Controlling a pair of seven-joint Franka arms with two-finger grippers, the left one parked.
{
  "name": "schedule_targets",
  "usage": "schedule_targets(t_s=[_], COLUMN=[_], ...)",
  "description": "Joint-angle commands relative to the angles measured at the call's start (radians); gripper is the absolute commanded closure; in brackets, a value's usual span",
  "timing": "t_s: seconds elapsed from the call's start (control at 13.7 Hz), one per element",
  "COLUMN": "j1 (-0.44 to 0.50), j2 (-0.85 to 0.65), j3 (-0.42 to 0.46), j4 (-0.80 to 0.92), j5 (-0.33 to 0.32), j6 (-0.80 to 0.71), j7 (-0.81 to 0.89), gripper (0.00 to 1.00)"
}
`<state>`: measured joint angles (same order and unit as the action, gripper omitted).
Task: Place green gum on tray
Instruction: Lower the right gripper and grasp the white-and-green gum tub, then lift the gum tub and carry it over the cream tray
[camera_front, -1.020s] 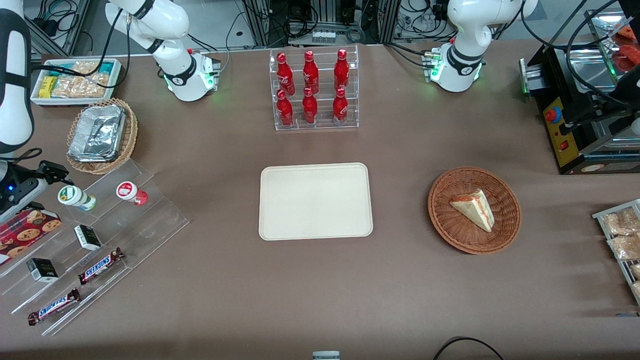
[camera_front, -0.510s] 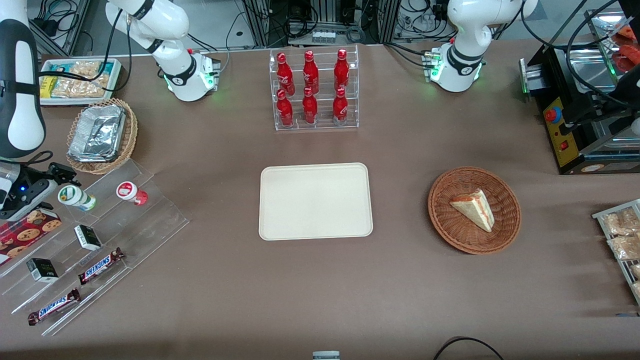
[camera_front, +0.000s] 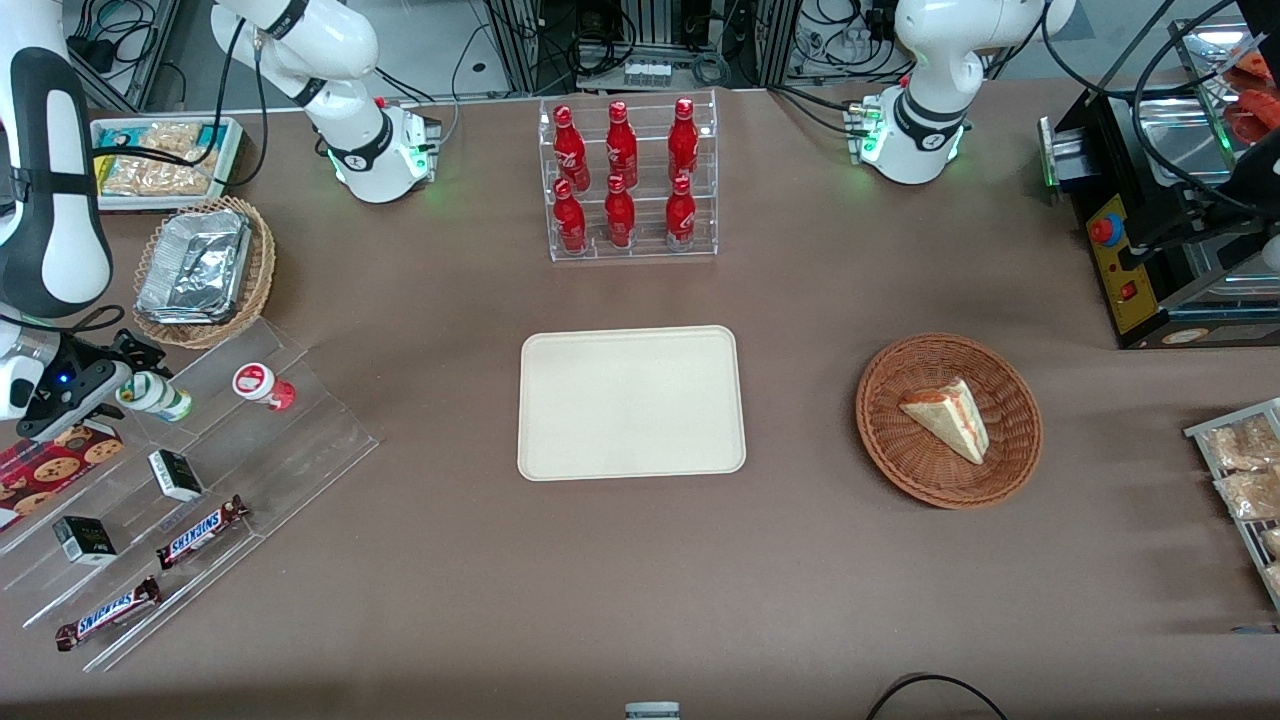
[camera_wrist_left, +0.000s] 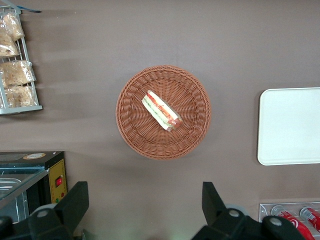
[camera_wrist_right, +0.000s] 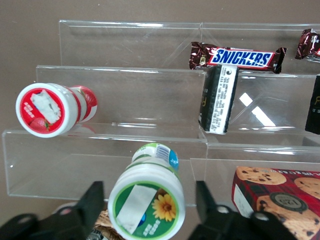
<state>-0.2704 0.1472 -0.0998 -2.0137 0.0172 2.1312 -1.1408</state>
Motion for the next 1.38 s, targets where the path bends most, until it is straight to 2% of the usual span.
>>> schedule_targets(t_s=[0.0,0.36,0.58,1.02,1.31], j1=[-0.006,0.008,0.063,0.247,0.420], j2=[-0.028,-0.043,-0.046,-0.052,-0.054], j3=[0.006,0.020,0.019,0.019,0.019], j4=[-0.022,0.036,0.081,0.082,0.082], j5=[0.018,0.018,0.018,0.016,0.016], j6=[0.023,-0.052,-0.128,-0.166,-0.174], j7=[-0.024,0.007,0.110,0.408,0.680], gripper=[1.00,1.00,1.00,1.00,1.00])
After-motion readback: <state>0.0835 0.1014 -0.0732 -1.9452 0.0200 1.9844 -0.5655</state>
